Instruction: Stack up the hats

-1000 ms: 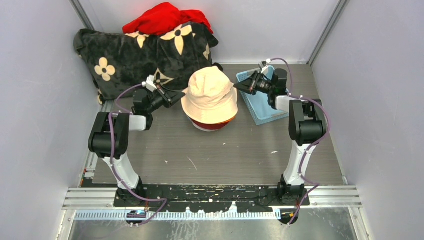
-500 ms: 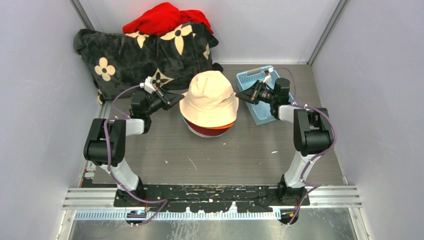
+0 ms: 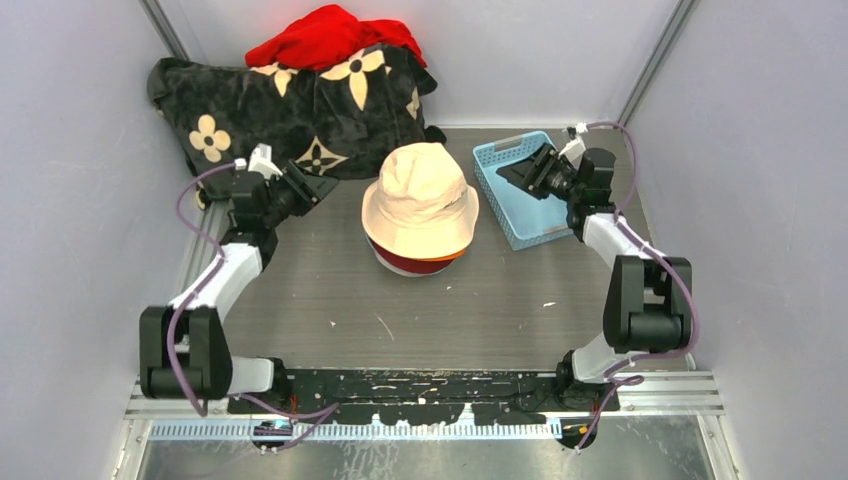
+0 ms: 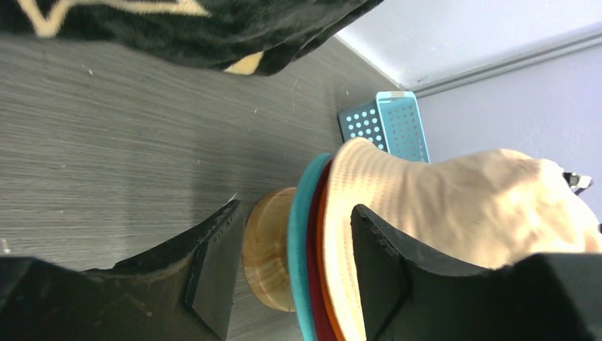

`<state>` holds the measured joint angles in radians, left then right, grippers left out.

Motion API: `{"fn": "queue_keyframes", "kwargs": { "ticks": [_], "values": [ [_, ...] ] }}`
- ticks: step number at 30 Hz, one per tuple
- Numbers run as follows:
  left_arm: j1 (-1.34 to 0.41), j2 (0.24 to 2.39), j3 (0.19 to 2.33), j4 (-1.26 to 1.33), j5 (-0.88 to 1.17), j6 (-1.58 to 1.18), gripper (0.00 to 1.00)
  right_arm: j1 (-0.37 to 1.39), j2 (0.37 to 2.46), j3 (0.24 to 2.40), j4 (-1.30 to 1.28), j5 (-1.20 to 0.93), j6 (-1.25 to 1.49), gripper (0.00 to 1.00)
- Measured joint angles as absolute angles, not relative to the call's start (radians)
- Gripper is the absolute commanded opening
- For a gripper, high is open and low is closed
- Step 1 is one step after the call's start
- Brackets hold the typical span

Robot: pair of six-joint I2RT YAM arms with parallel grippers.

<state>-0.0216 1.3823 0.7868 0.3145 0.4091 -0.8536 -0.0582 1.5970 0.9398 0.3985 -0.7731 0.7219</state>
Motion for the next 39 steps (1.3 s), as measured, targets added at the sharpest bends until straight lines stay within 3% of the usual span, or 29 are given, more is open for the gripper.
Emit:
{"fn": "queue_keyframes", "kwargs": {
  "ticks": [8,20,27,39],
  "values": [
    [-0.062,1.147,0.789,0.184,0.4,-0.834,0.58,-0.028,1.37,0.929,0.267,-0.753,0.663,0.64],
    [-0.328,0.957,0.701,0.084,0.34,-0.834,0.58,0.198,1.045,0.729,0.126,-0.677,0.607,0.58],
    [-0.38,1.027,0.687,0.108,0.31,-0.834,0.58,0.255,1.059,0.701,0.126,-0.635,0.598,0.58],
    [-0.398,1.25,0.719,0.193,0.275,-0.82,0.57,0.34,1.309,0.69,0.249,-0.601,0.598,0.58]
  ]
}}
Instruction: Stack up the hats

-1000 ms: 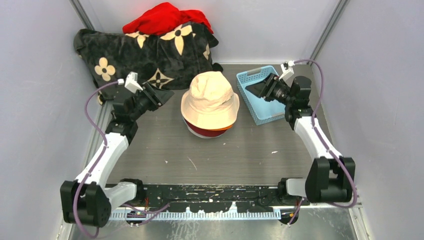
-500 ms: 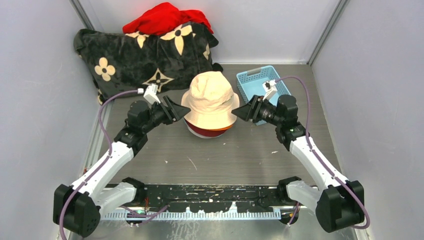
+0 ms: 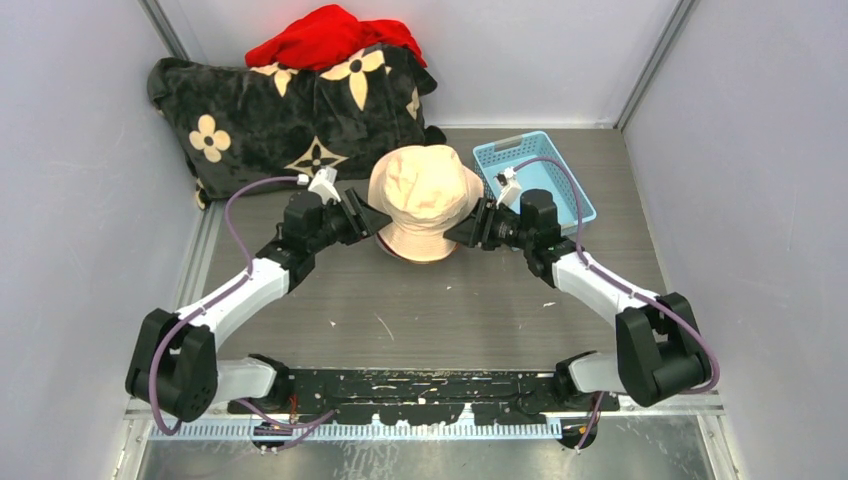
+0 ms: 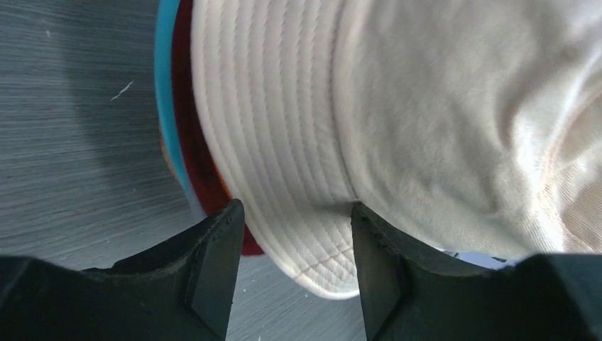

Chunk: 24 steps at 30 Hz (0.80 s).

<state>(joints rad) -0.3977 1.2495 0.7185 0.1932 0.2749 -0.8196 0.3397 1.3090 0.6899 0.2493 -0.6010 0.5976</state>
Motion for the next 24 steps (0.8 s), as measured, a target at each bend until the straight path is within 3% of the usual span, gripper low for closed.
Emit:
{"fn": "queue_keyframes", "kwargs": {
  "ticks": [7,11,13,19,24],
  "values": [
    [-0.397,1.31,0.741,0.192,0.25,-0.79,0.57,0.341,1.342,0.691,0.264,-0.59,0.584,0.58],
    [-0.384,1.307,0.767,0.15,0.223,-0.765,0.58,0.342,1.335,0.699,0.241,-0.569,0.568,0.64],
    [-0.373,1.284,0.785,0.089,0.187,-0.744,0.64,0.342,1.31,0.71,0.191,-0.544,0.548,0.72],
    [-0.327,1.131,0.86,-0.12,0.028,-0.684,0.94,0.307,1.152,0.813,-0.019,-0.369,0.46,0.99],
    [-0.304,1.046,0.928,-0.231,-0.068,-0.651,0.99,0.21,1.079,0.933,-0.152,-0.178,0.41,1.0]
  ]
}}
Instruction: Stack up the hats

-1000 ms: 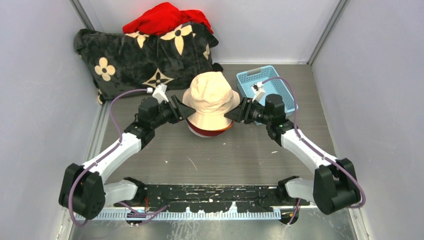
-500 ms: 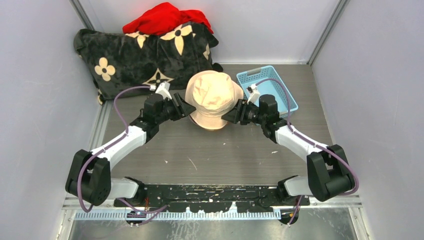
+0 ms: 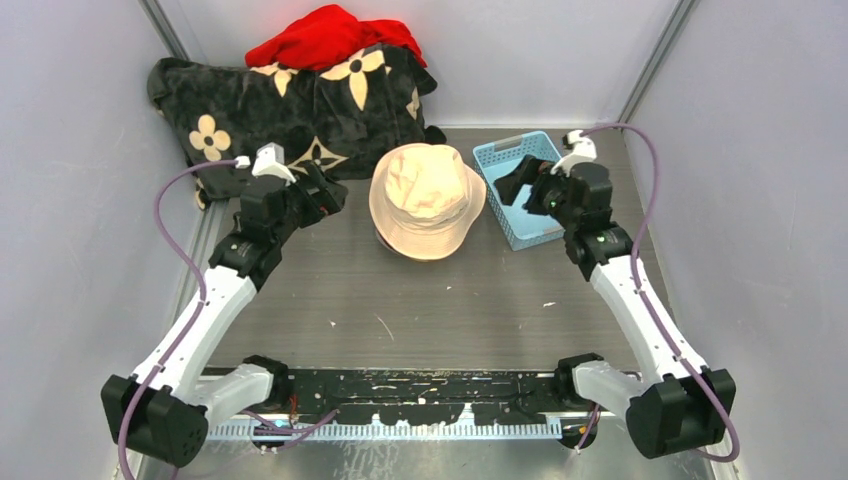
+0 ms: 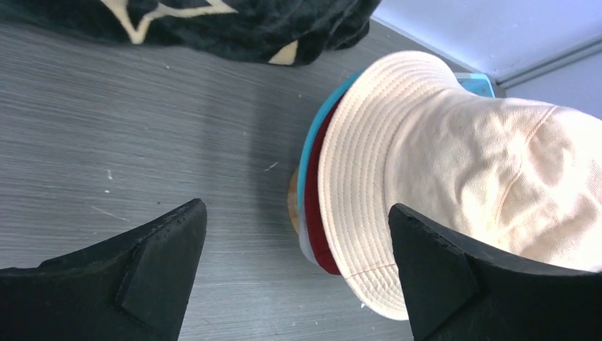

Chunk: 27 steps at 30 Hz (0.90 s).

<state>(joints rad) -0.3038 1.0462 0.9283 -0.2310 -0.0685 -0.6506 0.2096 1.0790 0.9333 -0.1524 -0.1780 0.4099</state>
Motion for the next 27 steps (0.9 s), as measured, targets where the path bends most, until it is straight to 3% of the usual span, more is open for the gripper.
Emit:
{"fn": "queue_keyframes", "kwargs": {
  "ticks": [8,19,23,27],
  "values": [
    [-0.295,1.074,0.938,-0.271,-0.068,-0.65,1.0,0.133,1.099,0.955,-0.166,-0.173,0.412,0.97],
    [-0.203,1.184,0.815,-0.047,0.142,-0.786,1.0,0.052,1.246,0.886,0.068,-0.475,0.507,1.0],
    [-0.197,1.189,0.82,-0.041,0.142,-0.789,1.0,0.052,1.248,0.889,0.062,-0.436,0.507,1.0],
    [-0.197,1.189,0.855,-0.057,0.121,-0.783,1.0,0.055,1.248,0.902,0.023,-0.258,0.532,1.0]
  ]
}}
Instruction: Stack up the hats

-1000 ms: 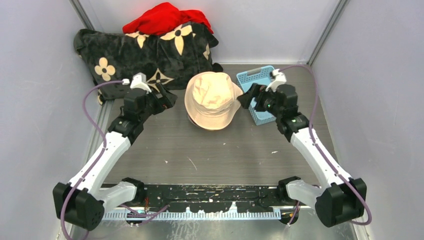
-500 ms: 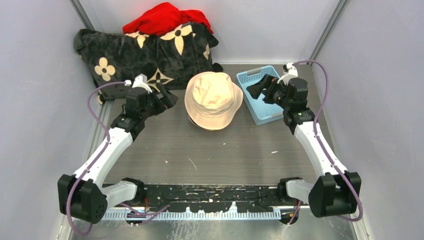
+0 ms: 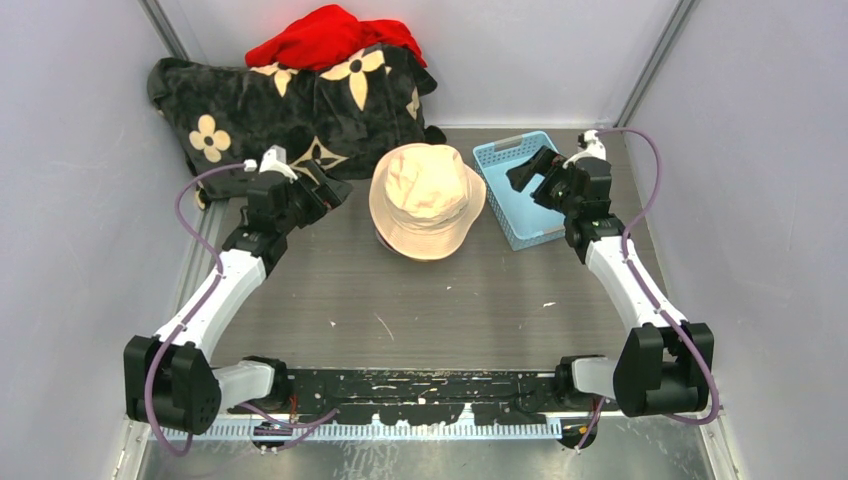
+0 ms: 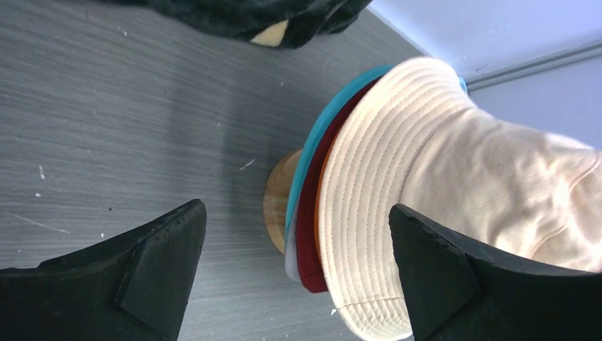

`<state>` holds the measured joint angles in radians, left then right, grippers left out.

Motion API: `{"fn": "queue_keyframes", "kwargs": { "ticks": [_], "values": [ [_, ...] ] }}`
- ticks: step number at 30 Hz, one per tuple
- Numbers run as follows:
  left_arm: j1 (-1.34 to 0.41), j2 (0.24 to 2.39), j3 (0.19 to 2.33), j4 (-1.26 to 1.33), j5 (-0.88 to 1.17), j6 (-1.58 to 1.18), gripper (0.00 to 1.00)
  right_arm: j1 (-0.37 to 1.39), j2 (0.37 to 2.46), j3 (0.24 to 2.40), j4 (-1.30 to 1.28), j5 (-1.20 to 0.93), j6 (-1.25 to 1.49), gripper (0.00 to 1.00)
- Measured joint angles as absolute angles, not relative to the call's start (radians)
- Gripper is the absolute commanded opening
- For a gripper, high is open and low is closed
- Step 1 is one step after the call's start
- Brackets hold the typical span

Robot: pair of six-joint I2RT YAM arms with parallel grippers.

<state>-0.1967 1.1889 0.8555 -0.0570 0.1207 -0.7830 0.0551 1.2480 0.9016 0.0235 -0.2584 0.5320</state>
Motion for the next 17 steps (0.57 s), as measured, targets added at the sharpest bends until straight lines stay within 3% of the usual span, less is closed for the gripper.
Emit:
{"fn": "queue_keyframes", "kwargs": {
  "ticks": [7,17],
  "values": [
    [-0.196,1.192,0.883,-0.06,0.086,-0.778,1.0,0.054,1.248,0.902,0.015,-0.004,0.596,1.0],
    [-0.196,1.205,0.883,-0.049,0.079,-0.781,1.0,0.054,1.248,0.903,0.015,0.067,0.601,1.0]
  ]
}}
